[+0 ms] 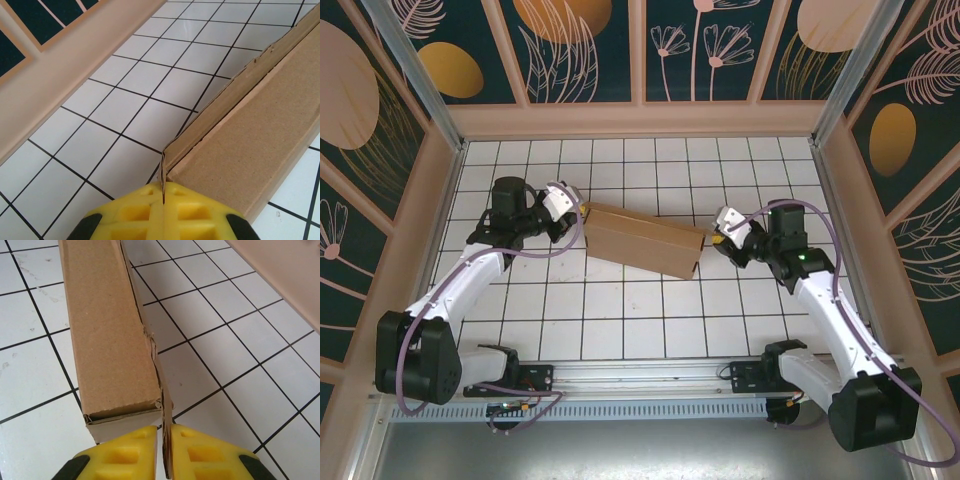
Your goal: Fold the paper box
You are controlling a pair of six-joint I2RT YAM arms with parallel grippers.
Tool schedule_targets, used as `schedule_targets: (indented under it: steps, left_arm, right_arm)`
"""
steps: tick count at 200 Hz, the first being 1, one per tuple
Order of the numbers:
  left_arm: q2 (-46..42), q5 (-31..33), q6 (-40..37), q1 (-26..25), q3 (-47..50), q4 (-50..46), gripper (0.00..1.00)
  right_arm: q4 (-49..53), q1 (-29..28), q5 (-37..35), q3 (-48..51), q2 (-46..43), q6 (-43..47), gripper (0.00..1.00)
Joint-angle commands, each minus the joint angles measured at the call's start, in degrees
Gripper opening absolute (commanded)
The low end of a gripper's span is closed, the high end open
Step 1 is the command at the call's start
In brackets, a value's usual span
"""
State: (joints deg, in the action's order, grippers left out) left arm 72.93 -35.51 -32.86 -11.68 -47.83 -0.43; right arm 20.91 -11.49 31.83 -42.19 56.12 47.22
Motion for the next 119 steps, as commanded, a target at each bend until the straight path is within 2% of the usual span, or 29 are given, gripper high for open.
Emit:
schedule_targets:
  steps: [1, 34, 66, 91, 119]
  left_arm:
    - [0.5, -0.4, 0.7, -0.4, -2.1, -0.8, 0.0]
    - [-0.3, -0.4, 2.8, -0.7, -1.9, -0.7, 0.0]
    - [-1.3, 0.3, 10.8, -2.4, -1.3, 0.1, 0.0]
    - [-1.6, 3.2, 18.7, -3.9, -1.5, -0.4, 0.0]
    - [-0.9, 5.1, 24.6, -5.5, -3.0, -2.8, 0.0]
  right_arm:
    - [-1.8, -0.8, -1.4, -2.4, 1.1, -1.1, 0.15]
    - [-2.6, -1.3, -2.7, -3.9, 2.2, -3.5, 0.0]
    - [-4.5, -2.4, -4.4, -6.3, 3.1, -12.4, 0.0]
    - [-4.6, -3.9, -3.8, -7.3, 4.5, -19.1, 0.0]
    - [-4.2, -6.7, -9.2, -9.1, 8.1, -28.0, 0.0]
